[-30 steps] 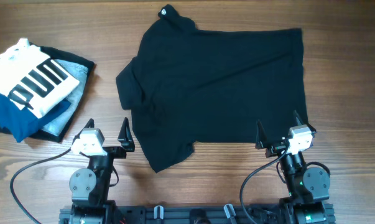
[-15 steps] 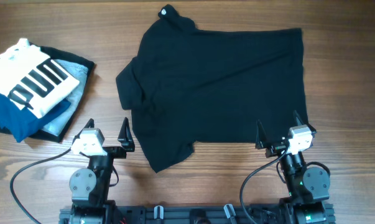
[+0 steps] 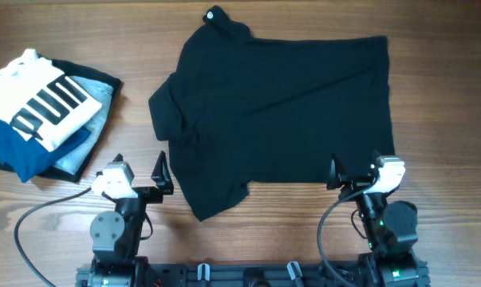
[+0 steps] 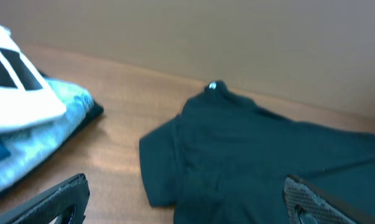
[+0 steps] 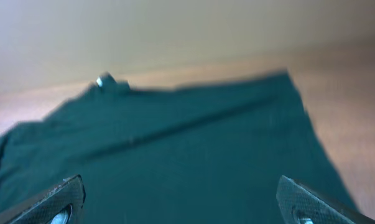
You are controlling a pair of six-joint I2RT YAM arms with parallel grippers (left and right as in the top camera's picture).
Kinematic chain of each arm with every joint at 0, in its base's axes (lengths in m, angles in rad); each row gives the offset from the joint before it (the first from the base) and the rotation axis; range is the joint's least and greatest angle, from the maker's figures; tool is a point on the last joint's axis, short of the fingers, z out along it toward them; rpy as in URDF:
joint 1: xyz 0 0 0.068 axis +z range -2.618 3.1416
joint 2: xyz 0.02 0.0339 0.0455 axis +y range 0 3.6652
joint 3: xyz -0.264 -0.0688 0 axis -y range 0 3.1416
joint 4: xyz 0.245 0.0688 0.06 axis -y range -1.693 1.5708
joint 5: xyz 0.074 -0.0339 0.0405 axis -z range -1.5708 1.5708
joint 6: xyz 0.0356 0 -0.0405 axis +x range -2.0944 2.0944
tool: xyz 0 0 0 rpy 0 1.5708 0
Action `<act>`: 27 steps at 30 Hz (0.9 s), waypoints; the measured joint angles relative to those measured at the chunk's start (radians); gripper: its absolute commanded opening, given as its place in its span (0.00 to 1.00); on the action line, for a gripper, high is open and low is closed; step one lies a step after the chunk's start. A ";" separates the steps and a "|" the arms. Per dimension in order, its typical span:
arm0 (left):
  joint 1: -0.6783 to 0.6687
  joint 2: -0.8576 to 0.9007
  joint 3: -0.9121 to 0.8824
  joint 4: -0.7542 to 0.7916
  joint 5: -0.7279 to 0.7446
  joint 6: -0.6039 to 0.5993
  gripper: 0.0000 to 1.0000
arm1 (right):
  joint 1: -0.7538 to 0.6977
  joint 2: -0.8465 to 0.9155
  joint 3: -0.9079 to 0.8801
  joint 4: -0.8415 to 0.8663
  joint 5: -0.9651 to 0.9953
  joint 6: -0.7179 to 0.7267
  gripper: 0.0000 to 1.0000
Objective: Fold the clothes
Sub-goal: 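Reach both grippers to the shirt's left and right side edges and grasp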
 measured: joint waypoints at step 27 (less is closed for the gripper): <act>0.000 1.091 0.619 -0.567 0.336 -0.017 1.00 | -0.216 1.010 0.750 -0.772 0.021 0.307 1.00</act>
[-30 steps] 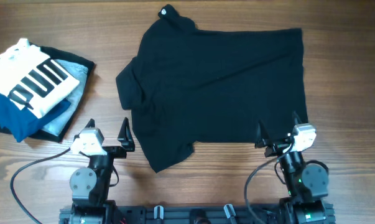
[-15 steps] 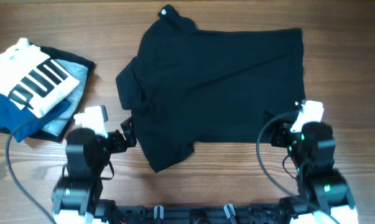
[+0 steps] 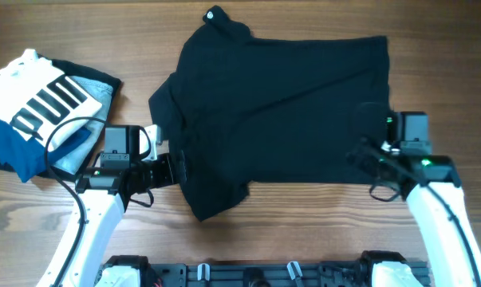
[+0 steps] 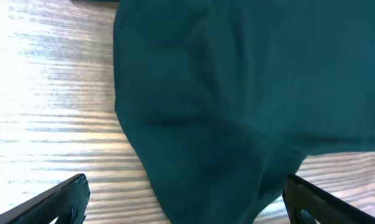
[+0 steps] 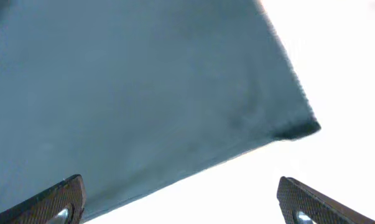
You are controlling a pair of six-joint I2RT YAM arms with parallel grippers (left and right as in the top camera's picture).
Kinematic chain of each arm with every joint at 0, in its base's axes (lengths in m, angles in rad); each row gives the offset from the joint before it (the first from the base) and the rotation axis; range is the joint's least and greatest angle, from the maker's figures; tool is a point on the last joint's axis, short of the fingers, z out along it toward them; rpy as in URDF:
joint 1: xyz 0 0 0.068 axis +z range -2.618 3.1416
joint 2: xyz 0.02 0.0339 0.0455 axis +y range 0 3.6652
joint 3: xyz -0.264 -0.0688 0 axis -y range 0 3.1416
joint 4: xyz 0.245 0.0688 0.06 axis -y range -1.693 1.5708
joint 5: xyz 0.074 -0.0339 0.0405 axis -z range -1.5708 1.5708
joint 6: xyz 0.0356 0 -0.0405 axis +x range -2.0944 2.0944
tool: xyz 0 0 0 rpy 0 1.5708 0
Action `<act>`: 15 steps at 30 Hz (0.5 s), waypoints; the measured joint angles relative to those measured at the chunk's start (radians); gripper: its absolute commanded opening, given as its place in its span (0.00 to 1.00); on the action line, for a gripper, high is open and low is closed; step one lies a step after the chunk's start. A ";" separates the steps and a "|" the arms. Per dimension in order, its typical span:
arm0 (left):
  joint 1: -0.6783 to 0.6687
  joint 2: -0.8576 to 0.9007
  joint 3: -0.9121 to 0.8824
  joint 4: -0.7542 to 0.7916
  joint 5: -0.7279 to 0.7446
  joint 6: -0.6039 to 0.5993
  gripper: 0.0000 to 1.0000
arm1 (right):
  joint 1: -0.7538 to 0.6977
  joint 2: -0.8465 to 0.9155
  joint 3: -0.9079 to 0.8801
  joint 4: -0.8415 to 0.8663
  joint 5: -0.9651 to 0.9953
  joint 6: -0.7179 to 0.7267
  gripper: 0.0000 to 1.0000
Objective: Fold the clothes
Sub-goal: 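Reach both grippers to the shirt's left and right side edges and grasp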
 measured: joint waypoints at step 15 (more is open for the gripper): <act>0.000 0.227 0.000 0.018 -0.014 -0.083 0.68 | -0.184 0.106 0.000 -0.047 -0.077 0.069 1.00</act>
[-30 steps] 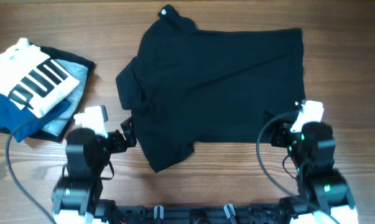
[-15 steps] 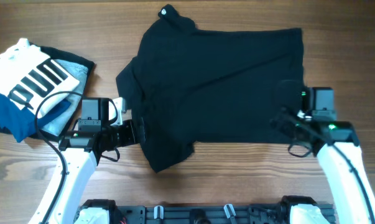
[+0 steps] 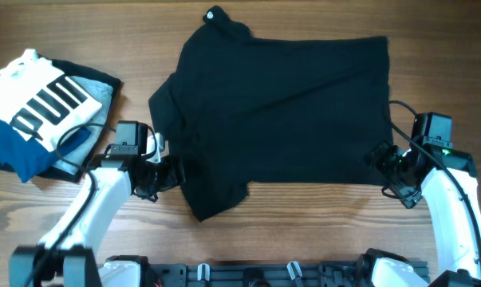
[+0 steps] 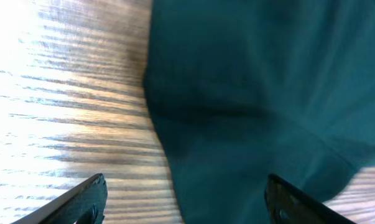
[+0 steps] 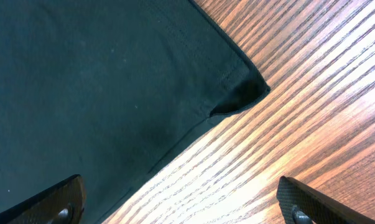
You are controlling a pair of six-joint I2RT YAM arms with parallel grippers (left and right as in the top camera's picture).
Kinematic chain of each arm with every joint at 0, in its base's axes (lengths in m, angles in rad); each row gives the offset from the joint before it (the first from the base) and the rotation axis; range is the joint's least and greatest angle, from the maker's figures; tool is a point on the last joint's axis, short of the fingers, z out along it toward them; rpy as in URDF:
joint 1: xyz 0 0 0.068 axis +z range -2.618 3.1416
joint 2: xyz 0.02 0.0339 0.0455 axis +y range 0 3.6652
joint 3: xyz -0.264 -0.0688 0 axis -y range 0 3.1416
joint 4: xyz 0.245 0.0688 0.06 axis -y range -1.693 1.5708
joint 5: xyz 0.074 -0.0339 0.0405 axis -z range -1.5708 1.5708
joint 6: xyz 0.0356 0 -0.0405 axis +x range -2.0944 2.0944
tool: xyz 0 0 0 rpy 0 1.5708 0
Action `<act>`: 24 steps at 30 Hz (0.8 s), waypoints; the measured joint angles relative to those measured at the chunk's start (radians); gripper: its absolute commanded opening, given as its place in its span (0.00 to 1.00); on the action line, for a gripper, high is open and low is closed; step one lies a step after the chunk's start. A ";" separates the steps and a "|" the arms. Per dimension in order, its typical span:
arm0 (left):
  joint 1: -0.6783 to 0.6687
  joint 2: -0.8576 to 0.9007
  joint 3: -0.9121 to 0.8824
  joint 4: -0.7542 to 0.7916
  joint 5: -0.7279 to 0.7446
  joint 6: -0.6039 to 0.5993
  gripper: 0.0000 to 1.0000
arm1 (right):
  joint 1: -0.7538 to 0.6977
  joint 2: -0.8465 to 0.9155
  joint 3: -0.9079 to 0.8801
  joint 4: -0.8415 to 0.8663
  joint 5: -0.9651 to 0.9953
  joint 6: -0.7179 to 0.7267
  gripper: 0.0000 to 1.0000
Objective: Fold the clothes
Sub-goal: 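Reach both grippers to the shirt's left and right side edges and grasp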
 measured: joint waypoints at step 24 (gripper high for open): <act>-0.072 0.175 0.051 0.072 0.072 -0.026 0.41 | 0.000 0.003 0.000 0.001 -0.010 0.000 1.00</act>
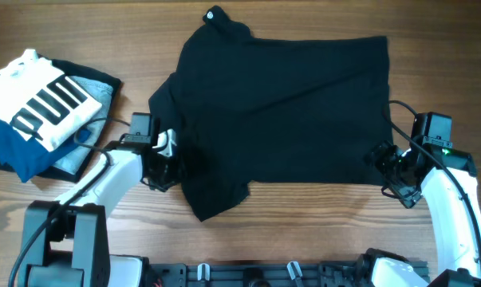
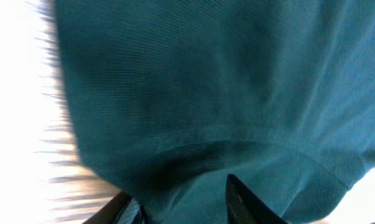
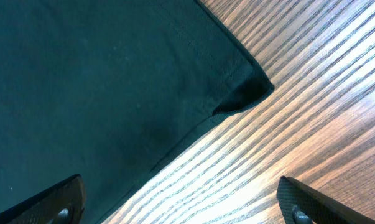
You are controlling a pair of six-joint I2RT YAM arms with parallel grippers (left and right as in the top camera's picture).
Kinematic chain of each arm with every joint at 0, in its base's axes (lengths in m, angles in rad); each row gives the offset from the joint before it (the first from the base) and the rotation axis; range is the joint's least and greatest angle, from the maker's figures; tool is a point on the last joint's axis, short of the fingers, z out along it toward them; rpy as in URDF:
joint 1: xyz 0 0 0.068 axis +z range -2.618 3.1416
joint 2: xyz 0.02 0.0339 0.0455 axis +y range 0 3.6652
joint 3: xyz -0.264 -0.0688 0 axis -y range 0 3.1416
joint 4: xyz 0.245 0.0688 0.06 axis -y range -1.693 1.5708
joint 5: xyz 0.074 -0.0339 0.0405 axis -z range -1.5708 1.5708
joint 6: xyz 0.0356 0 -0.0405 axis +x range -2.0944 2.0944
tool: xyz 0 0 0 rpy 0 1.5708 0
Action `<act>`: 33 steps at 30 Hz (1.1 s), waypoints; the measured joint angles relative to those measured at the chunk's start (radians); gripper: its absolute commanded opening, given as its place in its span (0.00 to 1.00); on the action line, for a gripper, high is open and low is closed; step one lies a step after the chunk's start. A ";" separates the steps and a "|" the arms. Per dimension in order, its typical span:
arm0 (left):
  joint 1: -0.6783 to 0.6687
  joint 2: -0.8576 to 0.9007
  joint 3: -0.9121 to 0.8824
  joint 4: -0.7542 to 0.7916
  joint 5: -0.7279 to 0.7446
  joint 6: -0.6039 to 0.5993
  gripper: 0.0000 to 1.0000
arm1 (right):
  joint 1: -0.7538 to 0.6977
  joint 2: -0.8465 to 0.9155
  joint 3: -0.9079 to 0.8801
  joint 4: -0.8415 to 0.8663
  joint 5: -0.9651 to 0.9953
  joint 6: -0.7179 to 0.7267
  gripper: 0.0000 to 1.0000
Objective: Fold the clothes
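Note:
A black shirt lies spread flat on the wooden table, collar at the far side. My left gripper sits low at the shirt's near-left edge by the sleeve. In the left wrist view its fingers stand about half narrowed, with a fold of the shirt filling the gap between them. My right gripper hovers at the shirt's near-right corner. Its fingers are wide apart, with bare wood between them and cloth under the left one.
A stack of folded clothes, topped by a white shirt with black lettering, lies at the far left. Cables trail from both arms. The table's wood shows to the right of the shirt and along the near edge.
My left gripper has moved right onto the shirt's left edge, and its jaws have narrowed around the cloth. The right gripper has stayed at the near-right corner, still wide open.
Both grippers stood open at the near table edge, short of the shirt. Then each was out at the shirt, left at its near-left edge and right over its near-right part. The right gripper then sat by the corner, and the left now has cloth between its jaws.

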 measured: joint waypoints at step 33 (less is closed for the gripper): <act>0.001 -0.080 0.024 -0.247 -0.067 -0.003 0.04 | 0.000 0.000 -0.216 0.239 0.064 0.179 0.95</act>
